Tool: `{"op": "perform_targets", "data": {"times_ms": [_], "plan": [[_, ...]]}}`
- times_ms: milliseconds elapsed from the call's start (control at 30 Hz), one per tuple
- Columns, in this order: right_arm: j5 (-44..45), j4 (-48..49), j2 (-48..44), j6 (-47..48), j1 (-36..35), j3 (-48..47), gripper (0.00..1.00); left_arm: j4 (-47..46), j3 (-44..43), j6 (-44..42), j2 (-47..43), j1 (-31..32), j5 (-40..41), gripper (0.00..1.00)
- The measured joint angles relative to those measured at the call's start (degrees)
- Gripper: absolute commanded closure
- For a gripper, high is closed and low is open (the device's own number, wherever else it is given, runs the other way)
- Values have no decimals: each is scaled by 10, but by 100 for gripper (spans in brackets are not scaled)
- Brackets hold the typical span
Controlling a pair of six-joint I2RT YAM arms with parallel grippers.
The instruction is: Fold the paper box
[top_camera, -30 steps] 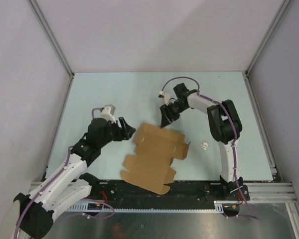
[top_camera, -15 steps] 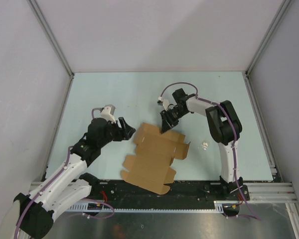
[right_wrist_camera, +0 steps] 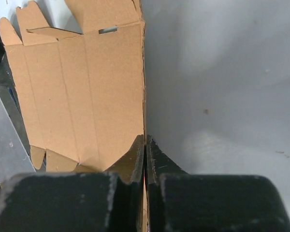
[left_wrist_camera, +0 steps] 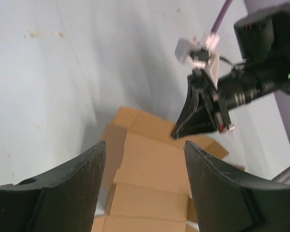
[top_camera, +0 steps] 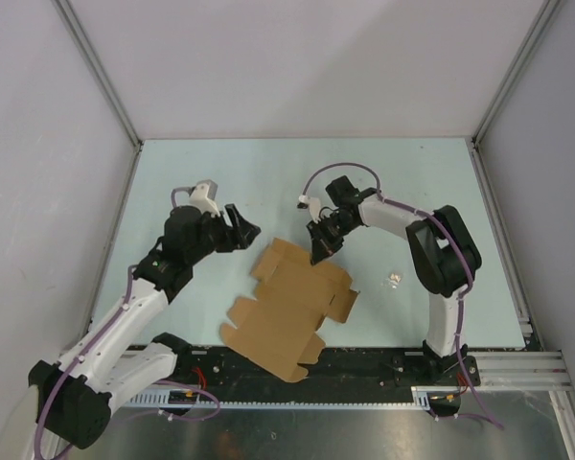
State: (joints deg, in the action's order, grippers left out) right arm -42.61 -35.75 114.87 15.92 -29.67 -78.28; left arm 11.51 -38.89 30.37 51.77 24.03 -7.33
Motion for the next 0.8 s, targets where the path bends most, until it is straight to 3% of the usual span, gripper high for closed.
{"op": "perform_targets", "data": {"times_ms": [333,800], "plan": [[47,20,-129,-24,-34,33,100,-3,-87,-17,30,-28,-58,30],[-39,-10,-229,-23,-40,33,100,-22,-157,-49,64,-28,-188,33]]}}
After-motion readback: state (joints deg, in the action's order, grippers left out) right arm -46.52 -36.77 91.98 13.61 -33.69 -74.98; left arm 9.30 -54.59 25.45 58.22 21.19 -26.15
